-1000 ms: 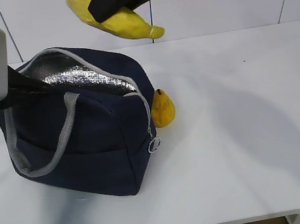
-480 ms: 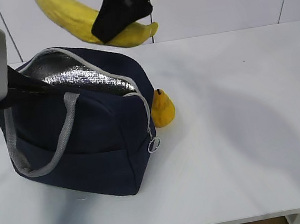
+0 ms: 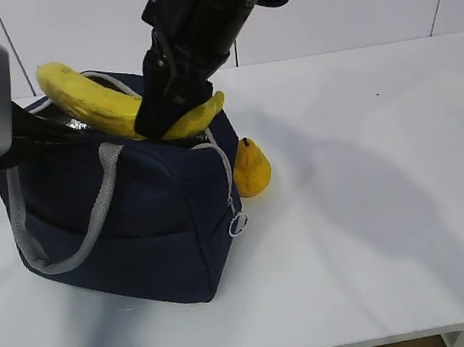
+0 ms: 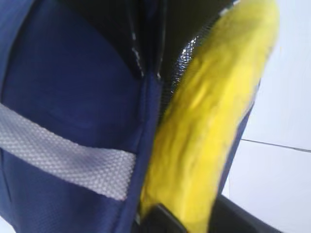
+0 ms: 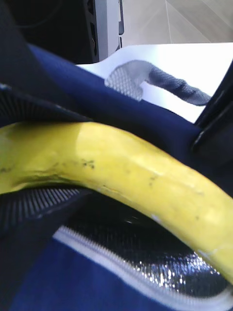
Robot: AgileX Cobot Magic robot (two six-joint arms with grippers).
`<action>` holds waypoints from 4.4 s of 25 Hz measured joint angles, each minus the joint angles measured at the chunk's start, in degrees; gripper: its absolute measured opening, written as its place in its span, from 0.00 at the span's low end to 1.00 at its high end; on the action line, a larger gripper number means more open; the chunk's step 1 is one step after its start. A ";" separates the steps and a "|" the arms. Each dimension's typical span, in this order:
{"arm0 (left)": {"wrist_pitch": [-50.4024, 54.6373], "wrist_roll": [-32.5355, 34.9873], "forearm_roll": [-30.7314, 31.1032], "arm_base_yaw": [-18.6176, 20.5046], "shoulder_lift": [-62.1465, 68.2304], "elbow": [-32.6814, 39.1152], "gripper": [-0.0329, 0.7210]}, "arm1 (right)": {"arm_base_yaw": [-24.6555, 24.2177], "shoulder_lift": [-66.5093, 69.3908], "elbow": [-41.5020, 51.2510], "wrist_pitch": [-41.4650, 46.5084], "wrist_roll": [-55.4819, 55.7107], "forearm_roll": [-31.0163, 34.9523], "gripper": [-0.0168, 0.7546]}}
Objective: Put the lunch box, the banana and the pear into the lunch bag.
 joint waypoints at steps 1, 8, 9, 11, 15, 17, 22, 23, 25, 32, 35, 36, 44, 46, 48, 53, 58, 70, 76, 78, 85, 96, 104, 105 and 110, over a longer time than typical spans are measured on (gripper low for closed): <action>0.00 0.00 0.00 0.00 0.00 0.00 0.03 | 0.00 0.47 0.00 0.00 -0.19 0.25 0.44; 0.00 0.00 0.00 0.00 0.00 0.00 0.03 | 0.00 4.96 0.00 -0.48 -1.17 0.88 0.44; 0.00 0.00 0.00 0.00 0.00 0.00 0.03 | 0.00 5.31 0.00 -0.48 -1.15 0.88 0.44; 0.00 0.00 0.00 0.00 0.00 0.00 0.03 | 0.00 5.73 -0.11 -0.48 -1.15 1.02 0.44; 0.00 0.00 0.00 0.00 0.00 0.00 0.03 | 0.35 6.11 -0.11 -0.48 -0.10 2.11 0.44; 0.00 0.00 0.00 0.00 0.00 0.00 0.03 | 1.04 5.98 -0.11 -0.61 1.45 2.11 0.44; -0.47 0.00 0.10 0.00 -0.13 0.00 0.03 | 3.00 3.97 0.01 -0.83 4.20 -1.23 0.44; -0.74 0.00 0.10 0.00 -0.13 0.00 0.03 | 3.00 3.56 0.33 -0.83 4.48 -1.23 0.44; -0.86 0.00 0.21 0.00 -0.13 0.00 0.03 | 3.00 3.05 1.79 -1.32 4.70 -1.05 0.44; -0.86 0.00 0.53 0.00 -0.13 0.00 0.03 | 3.00 2.55 7.76 -2.39 2.17 3.03 0.44; -0.86 0.00 0.53 0.00 -0.13 0.00 0.03 | 3.00 2.55 8.02 -2.38 0.33 3.88 0.44; -0.86 0.00 0.53 0.00 -0.13 0.00 0.03 | 3.00 2.55 8.02 -2.38 0.10 4.45 0.44; -0.86 0.00 0.53 0.00 -0.13 0.00 0.03 | 3.00 2.55 8.12 -2.38 -0.36 5.35 0.44; -0.86 0.00 0.53 0.00 -0.13 0.00 0.03 | 3.00 2.55 8.12 -2.38 -0.36 5.35 0.44; -0.86 0.00 0.53 0.00 -0.13 0.00 0.03 | 3.00 2.55 8.12 -2.38 -0.36 5.13 0.46; -0.86 0.00 0.53 0.00 -0.13 0.00 0.03 | 3.00 2.55 8.12 -2.38 -0.83 5.24 0.60; -1.08 0.00 0.53 0.00 -0.13 0.00 0.03 | 3.08 2.55 7.04 -2.12 -0.95 4.31 0.62; -4.49 0.00 1.95 0.00 -0.13 2.01 0.03 | 1.99 -3.85 2.64 -0.75 5.63 -0.49 0.63; -4.76 0.00 2.17 0.00 -0.70 2.01 0.03 | -4.57 -7.14 6.05 -0.52 8.20 1.77 0.63; -4.76 0.00 2.16 0.00 -0.80 2.01 0.03 | -7.28 -8.24 8.36 -0.52 8.20 3.99 0.63; -4.76 0.00 2.16 0.00 -0.80 2.03 0.03 | -13.20 -14.18 17.50 -0.75 6.87 5.37 0.63; -4.80 0.00 2.16 0.00 -0.80 2.03 0.03 | -13.53 -24.14 43.62 -26.87 -0.40 10.06 0.63; -4.89 0.00 2.16 0.00 -0.80 2.03 0.03 | -13.53 -25.22 59.12 -44.81 -35.72 51.89 0.63; -4.89 0.00 2.16 0.00 -0.80 2.03 0.03 | -13.53 -25.22 60.30 -46.41 -41.88 59.24 0.63; -5.01 0.00 2.16 0.00 -0.80 2.03 0.03 | -13.53 -24.53 62.44 -48.27 -62.40 71.26 0.63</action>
